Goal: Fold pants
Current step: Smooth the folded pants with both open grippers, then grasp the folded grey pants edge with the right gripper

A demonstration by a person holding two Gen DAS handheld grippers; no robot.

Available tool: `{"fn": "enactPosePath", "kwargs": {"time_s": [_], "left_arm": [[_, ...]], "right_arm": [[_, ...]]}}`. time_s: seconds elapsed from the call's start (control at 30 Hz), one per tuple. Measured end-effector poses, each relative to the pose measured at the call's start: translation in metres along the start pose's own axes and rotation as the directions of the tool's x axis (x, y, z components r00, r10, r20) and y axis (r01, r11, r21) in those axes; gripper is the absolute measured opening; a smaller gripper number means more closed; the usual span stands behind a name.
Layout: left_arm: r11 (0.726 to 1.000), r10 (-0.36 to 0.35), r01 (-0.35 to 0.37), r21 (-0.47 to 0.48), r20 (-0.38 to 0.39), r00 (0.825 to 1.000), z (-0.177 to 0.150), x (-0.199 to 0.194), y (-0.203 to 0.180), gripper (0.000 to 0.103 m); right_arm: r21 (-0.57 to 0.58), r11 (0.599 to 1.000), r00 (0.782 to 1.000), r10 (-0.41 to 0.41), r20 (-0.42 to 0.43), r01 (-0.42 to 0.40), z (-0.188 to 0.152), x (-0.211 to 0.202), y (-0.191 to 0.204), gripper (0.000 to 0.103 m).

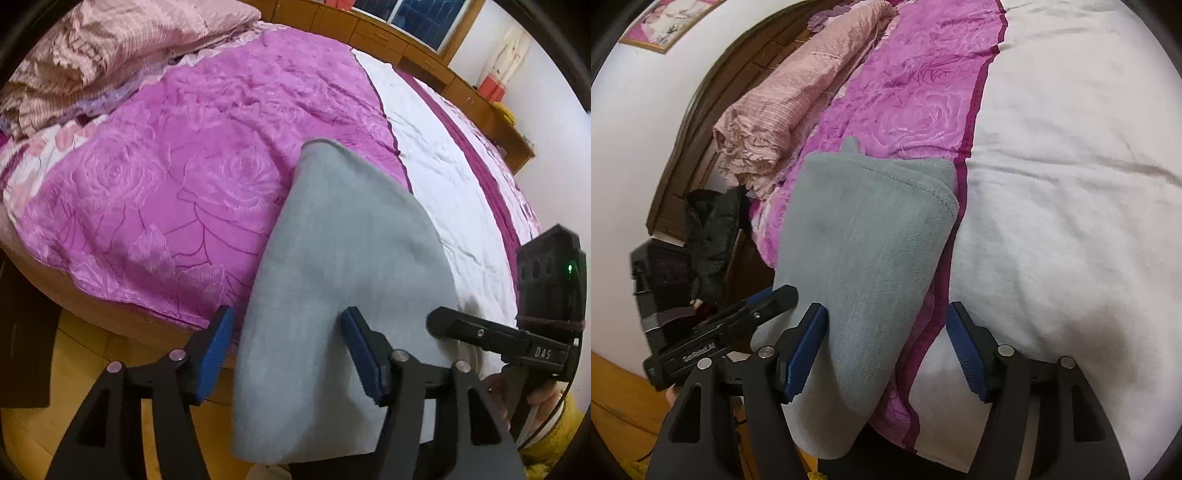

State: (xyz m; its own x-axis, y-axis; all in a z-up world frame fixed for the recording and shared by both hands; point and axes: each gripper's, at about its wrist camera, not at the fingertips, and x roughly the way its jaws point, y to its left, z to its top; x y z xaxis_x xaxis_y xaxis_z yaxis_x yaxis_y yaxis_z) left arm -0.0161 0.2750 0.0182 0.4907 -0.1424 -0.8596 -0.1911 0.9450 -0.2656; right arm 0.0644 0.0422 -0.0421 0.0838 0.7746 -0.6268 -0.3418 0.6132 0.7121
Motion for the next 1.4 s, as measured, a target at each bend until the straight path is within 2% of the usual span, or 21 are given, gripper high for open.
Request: {"fn": "enactPosePath", "kwargs": {"time_s": [0.1, 0.17, 0.27, 0.37, 0.5, 0.53, 0.57, 0.67, 0.77, 0.9, 1.13, 1.3, 1.4], "left_arm": [[0.997, -0.053, 0.052, -0.048, -0.016, 0.998, 0.000, 0.004, 0.008, 0.066], [0.992, -0.096, 0.094, -0.083, -0.028, 0.995, -0.002, 0.007, 0.013, 0.066], [0.988, -0.139, 0.136, -0.072, -0.037, 0.990, -0.004, 0.007, 0.009, 0.059], [0.990, -0.136, 0.135, -0.036, -0.034, 0.990, -0.004, 0.008, 0.003, 0.059], [0.981, -0.179, 0.176, -0.075, -0.038, 0.983, -0.001, 0.015, 0.008, 0.060], [0.979, -0.188, 0.185, -0.085, -0.036, 0.982, -0.001, 0.016, 0.009, 0.060], [0.977, -0.194, 0.191, -0.093, -0.029, 0.981, -0.001, 0.015, 0.008, 0.058], [0.982, -0.174, 0.174, -0.075, -0.003, 0.985, -0.004, 0.009, 0.003, 0.053], [0.981, -0.172, 0.173, -0.082, 0.020, 0.985, -0.008, 0.000, 0.002, 0.049], [0.983, -0.158, 0.161, -0.084, 0.047, 0.986, -0.012, -0.012, -0.003, 0.047], [0.977, -0.181, 0.191, -0.093, 0.104, 0.978, -0.019, -0.042, -0.015, 0.045], [0.984, -0.162, 0.170, -0.057, 0.129, 0.978, -0.019, -0.055, -0.032, 0.045], [0.982, -0.176, 0.184, -0.044, 0.138, 0.975, -0.020, -0.062, -0.042, 0.044]], "right_arm": [[0.083, 0.995, 0.999, 0.047, 0.027, -0.049, -0.001, -0.003, -0.009, 0.061], [0.106, 0.993, 0.999, 0.048, 0.022, -0.050, 0.000, -0.003, -0.009, 0.061], [0.093, 0.995, 1.000, 0.024, 0.003, -0.025, 0.001, -0.004, 0.001, 0.061], [0.069, 0.994, 0.996, 0.090, -0.026, -0.088, 0.001, 0.004, 0.009, 0.063], [0.022, 0.998, 0.998, 0.055, -0.016, -0.055, 0.003, 0.014, 0.014, 0.063], [0.012, 0.999, 0.999, 0.048, -0.007, -0.048, 0.006, 0.017, 0.014, 0.060], [0.013, 0.999, 0.999, 0.041, -0.003, -0.041, 0.007, 0.018, 0.015, 0.052], [0.031, 0.997, 0.998, 0.067, 0.001, -0.067, 0.007, 0.013, 0.013, 0.035], [0.036, 0.994, 0.995, 0.100, 0.011, -0.100, 0.007, 0.004, 0.013, 0.028], [0.024, 0.992, 0.992, 0.121, 0.023, -0.121, 0.008, -0.005, 0.021, 0.027], [0.015, 0.982, 0.982, 0.185, 0.041, -0.186, 0.011, -0.029, 0.029, 0.025], [-0.013, 0.981, 0.980, 0.194, 0.048, -0.193, 0.009, -0.044, 0.035, 0.025], [-0.029, 0.982, 0.981, 0.188, 0.046, -0.187, 0.008, -0.053, 0.038, 0.025]]}}
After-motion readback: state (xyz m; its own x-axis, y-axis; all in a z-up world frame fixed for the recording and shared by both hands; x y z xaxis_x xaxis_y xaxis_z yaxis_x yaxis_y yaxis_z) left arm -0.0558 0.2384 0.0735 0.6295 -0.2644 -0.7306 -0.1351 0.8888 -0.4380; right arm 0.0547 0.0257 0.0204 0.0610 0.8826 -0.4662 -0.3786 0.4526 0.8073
